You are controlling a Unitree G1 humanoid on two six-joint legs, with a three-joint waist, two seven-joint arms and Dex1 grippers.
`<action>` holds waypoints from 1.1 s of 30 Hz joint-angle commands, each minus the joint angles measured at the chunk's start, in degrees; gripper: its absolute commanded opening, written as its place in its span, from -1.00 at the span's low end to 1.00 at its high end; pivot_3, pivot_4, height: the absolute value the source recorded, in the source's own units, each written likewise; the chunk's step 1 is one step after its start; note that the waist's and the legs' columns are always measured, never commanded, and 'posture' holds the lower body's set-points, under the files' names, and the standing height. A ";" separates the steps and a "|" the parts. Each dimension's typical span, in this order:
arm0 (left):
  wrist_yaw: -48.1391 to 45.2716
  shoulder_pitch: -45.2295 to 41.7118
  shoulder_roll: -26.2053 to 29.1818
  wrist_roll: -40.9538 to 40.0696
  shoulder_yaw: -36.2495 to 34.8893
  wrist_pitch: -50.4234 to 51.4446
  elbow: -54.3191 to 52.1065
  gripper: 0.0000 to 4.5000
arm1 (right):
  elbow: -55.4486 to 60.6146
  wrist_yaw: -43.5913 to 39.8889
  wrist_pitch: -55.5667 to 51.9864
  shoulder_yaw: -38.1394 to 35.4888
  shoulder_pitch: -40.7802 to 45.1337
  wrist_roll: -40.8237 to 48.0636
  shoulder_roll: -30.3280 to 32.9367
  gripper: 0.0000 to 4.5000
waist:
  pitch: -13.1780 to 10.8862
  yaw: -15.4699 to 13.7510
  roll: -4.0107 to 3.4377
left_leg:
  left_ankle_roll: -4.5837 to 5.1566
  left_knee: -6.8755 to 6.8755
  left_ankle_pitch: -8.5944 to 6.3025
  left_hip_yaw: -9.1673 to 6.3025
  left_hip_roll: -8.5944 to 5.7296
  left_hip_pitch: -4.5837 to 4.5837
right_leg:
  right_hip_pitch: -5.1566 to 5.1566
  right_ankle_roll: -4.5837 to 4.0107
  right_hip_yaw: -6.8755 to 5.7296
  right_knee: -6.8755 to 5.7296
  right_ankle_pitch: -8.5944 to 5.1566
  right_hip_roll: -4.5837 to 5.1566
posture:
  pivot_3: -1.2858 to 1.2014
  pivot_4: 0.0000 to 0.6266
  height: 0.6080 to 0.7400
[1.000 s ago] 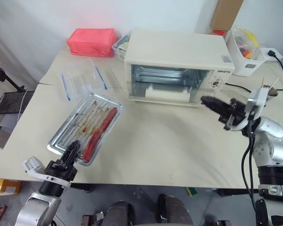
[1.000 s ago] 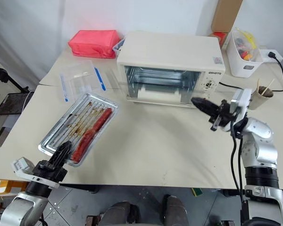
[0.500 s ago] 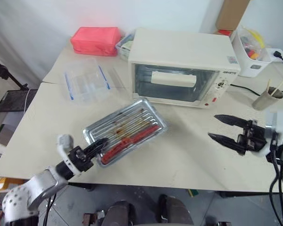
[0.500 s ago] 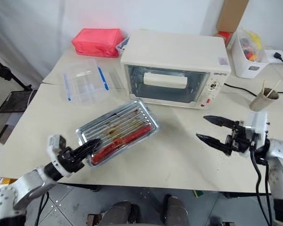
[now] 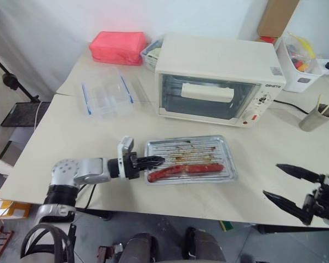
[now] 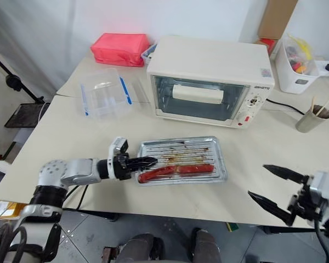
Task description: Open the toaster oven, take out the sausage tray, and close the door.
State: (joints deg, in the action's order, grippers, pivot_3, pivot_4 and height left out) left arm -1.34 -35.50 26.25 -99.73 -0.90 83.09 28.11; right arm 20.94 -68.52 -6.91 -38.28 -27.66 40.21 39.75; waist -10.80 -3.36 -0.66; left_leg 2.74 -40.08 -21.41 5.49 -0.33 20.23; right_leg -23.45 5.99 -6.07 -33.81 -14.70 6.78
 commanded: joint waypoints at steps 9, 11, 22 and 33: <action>-12.22 -11.53 -7.87 27.87 3.07 2.20 8.38 -0.86 | 5.70 0.83 4.69 -2.50 -7.66 -0.18 -4.74 1.00 | 0.24 -1.43 -0.31 | -0.27 0.04 -0.01 -0.07 -0.44 -0.09 | 0.06 0.23 0.13 0.10 0.13 0.86 | 0.03 -0.52 1.00; -14.69 -12.30 -8.07 31.41 3.54 2.75 7.88 -0.61 | 5.26 1.16 4.72 -2.08 -7.09 -0.36 -4.45 1.00 | 0.24 -1.41 -0.31 | -0.27 0.04 -0.01 -0.10 -0.46 -0.07 | 0.05 0.25 0.12 0.11 0.15 0.93 | 0.03 -0.52 1.00; -30.19 -3.71 0.88 46.64 6.65 -8.80 -13.71 0.85 | 3.22 1.83 4.28 1.77 -2.01 -1.81 -2.89 1.00 | 0.17 0.29 -0.21 | -0.32 0.15 -0.04 -0.10 -0.34 -0.02 | -0.06 0.23 0.12 0.16 0.13 0.98 | 0.03 -0.52 1.00; -59.46 20.71 18.97 69.01 1.22 -68.72 -25.81 1.00 | -3.10 0.26 4.50 6.43 7.07 -2.95 0.41 1.00 | 0.13 3.30 -0.20 | -1.00 1.12 0.13 0.28 0.16 -0.72 | -0.17 -0.53 0.21 0.03 -0.29 0.64 | 0.03 -0.52 1.00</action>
State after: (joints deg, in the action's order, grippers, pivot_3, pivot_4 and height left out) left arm -59.37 -14.82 45.31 -31.65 4.17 20.45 2.63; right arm 17.52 -67.82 -2.88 -31.69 -21.04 36.95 39.42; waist -10.67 -0.06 -0.87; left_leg 1.78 -38.95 -21.27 5.73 -0.15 19.60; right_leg -23.68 5.44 -5.89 -33.78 -15.00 7.43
